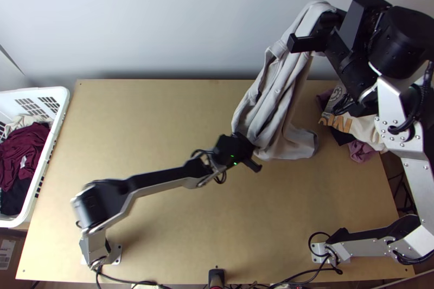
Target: Fold the t-shirt
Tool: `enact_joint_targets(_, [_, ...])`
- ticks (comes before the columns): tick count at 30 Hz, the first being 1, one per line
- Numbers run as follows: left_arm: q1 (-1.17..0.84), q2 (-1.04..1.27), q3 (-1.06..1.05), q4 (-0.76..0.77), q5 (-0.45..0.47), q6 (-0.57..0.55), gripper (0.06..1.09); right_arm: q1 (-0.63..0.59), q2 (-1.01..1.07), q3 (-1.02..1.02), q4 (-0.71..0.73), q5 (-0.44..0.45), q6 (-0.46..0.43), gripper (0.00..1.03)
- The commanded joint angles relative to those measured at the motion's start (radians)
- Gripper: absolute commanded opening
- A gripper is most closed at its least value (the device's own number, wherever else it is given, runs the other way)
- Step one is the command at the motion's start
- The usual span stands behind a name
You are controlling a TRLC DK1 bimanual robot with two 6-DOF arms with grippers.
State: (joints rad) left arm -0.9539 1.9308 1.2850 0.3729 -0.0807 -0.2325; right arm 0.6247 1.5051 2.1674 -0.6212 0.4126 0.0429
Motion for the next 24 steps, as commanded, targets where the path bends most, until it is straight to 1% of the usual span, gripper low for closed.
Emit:
enact_joint_targets(1, [0.046,-0.265,-0.147,-0.017,-0.044,0.041,0.09,-0.039,-0.023,-0.058,0.046,0.002,-0.001,0.03])
enact_joint_targets(3, [0.067,-0.386,-0.207,-0.035,-0.050,0.041,0.09,-0.056,-0.031,-0.066,0.058,0.002,-0.001,0.03])
enact_joint_targets(5, [0.083,-0.493,-0.239,-0.092,-0.059,0.050,0.09,-0.063,-0.032,-0.072,0.061,0.000,-0.001,0.03])
enact_joint_targets(7, [0.099,-0.589,-0.260,-0.143,-0.076,0.082,0.09,-0.074,-0.032,-0.087,0.074,0.002,-0.003,0.03])
enact_joint_targets(10, [0.147,-0.710,-0.288,-0.186,-0.111,0.144,0.09,-0.108,-0.032,-0.113,0.130,0.002,-0.001,0.03])
enact_joint_targets(13, [0.251,-0.806,-0.282,-0.207,-0.125,0.197,0.09,-0.160,-0.020,-0.118,0.204,0.002,0.000,0.03])
enact_joint_targets(17, [0.423,-0.868,-0.199,-0.259,-0.119,0.265,0.09,-0.220,0.035,-0.067,0.239,0.015,0.000,0.03])
enact_joint_targets(20, [0.569,-0.866,-0.104,-0.331,-0.082,0.268,0.09,-0.246,0.110,0.035,0.239,0.060,0.002,0.03])
enact_joint_targets(24, [0.713,-0.868,-0.038,-0.325,-0.079,0.243,0.09,-0.273,0.165,0.129,0.238,0.072,0.011,0.03])
